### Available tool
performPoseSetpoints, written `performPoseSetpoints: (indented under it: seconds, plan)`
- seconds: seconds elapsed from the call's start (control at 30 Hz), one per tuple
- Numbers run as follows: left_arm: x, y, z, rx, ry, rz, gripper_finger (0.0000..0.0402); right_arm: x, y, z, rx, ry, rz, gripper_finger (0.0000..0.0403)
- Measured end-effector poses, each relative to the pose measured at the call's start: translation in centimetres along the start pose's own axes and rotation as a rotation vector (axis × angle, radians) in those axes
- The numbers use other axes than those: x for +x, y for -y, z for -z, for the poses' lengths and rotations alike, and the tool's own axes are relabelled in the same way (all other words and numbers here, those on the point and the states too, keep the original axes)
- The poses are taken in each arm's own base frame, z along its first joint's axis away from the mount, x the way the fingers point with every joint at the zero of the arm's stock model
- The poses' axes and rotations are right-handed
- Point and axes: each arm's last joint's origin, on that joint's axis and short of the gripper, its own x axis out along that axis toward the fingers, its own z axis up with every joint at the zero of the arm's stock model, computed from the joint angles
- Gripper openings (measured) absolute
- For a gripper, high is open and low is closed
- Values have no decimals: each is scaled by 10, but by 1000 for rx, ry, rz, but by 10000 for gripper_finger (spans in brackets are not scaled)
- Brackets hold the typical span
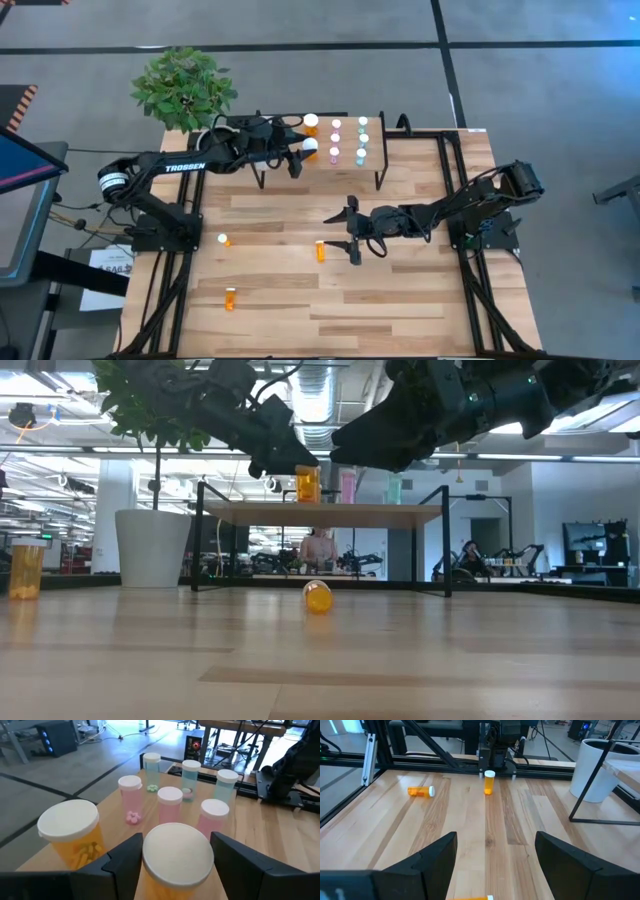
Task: Pick and place medicine bottles onto shelf by color
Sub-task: Put the large orange pill bottle on the shelf aligned with the other large orange pill bottle, then put the right small orange pill bottle on the shelf
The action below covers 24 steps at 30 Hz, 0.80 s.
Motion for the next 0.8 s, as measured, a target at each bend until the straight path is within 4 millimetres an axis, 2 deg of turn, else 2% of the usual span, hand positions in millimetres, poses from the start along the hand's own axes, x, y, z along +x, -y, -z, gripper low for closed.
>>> performPoseSetpoints:
  seconds: [0.2,0.43,0.6,0.8]
  plan:
    - [0,0,0,-4,0,0,245,0,0,0,0,0,0,292]
    - [-3,-1,-2,-7,4,-4,254,0,0,0,2,0,0,292]
    - [-24,1,-20,6,71,-11,254,0,0,0,28,0,0,292]
    - [-66,13,-41,27,111,20,254,0,-1,0,121,0,-8,292]
